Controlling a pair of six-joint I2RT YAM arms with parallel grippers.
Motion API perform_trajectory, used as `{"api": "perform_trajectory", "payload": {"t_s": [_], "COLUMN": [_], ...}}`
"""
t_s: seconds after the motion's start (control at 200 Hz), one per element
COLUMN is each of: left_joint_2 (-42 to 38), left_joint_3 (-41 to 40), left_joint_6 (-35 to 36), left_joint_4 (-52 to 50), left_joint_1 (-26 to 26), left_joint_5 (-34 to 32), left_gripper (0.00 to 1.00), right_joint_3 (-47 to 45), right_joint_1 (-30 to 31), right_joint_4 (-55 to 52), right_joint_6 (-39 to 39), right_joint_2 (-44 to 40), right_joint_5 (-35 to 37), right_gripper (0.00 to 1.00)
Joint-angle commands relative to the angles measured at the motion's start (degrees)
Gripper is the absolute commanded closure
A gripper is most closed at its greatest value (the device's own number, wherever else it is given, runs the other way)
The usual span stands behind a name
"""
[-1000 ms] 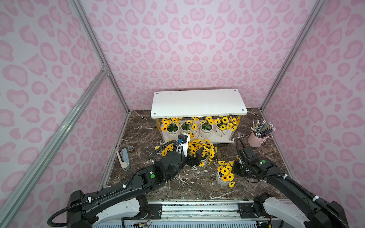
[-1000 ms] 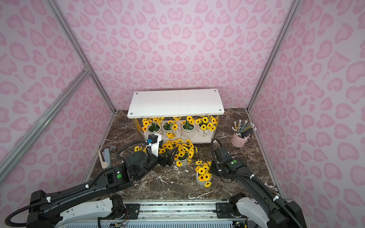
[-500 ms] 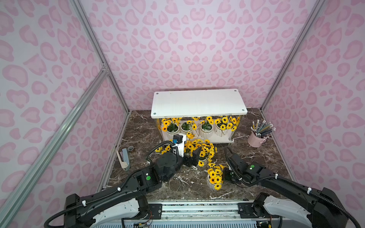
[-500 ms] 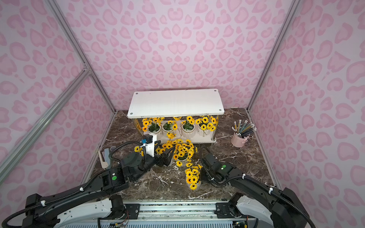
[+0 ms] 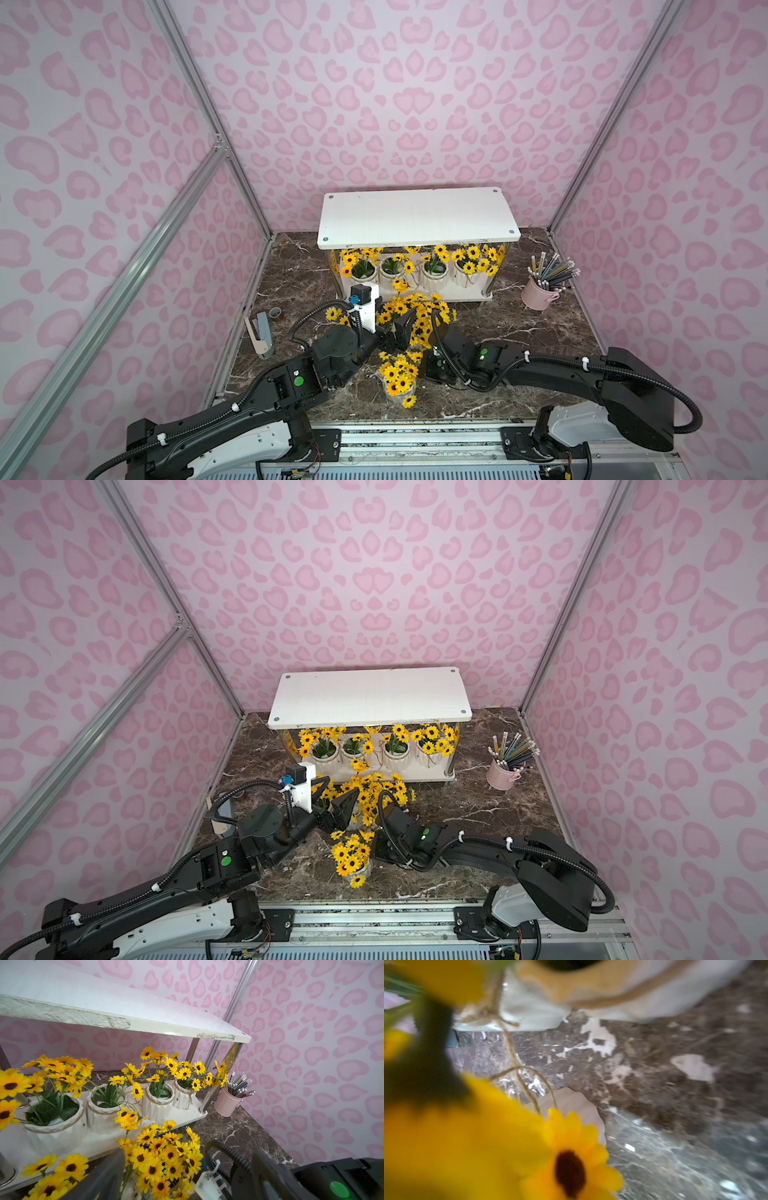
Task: Take the sunflower pots off the shelves
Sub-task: Move the sunflower pot to the center of the board.
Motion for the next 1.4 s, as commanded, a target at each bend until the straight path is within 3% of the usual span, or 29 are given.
{"api": "perform_trajectory", "payload": {"t_s": [0.0,0.085,0.33,0.47,0.65,0.885,1.4], "left_joint_2": [-0.97,-1.56,-1.47,-1.16,-1.25,-1.51,-1.45], "left_joint_3": [-0.09,0.07,0.5,1.0,1.6,2.17,3.36], "left_joint_6": [-0.4,-0.38,-0.29,-0.29,-0.49,-1.34,-0.04], "left_joint_4": [-1.14,-1.69,-2.47,-2.89,-3.25,-3.37,-4.28], "left_joint_1": [0.04,0.02,0.02,0.02,0.02,0.03,0.02], "left_joint_5": [-1.46,-1.38,-1.9,-1.93,-2.0,-1.38,-2.0], "left_gripper": [0.04,0.04,0.04,0.04,0.04,0.03,0.03], "right_joint_3": [2.26,2.19,-4.86,-7.6,-5.1,5.33,18.56], "right_joint_1": [-0.04,0.0,1.42,4.59,7.73,10.53,10.86], "right_joint_4": [4.16,0.67,-7.44,-6.93,-1.85,-5.06,0.71], "right_joint_6": [-2.95,-4.11,-2.89,-1.13,-2.35,-9.26,-17.34], "right_joint_2": [0.84,-0.76,-9.54,-11.22,-4.65,4.68,18.03], "right_joint_5": [-1.82,0.7,4.38,3.58,2.56,10.29,8.11], "right_gripper": [0.96,0.95,0.73,0.7,0.71,0.71,0.71]}}
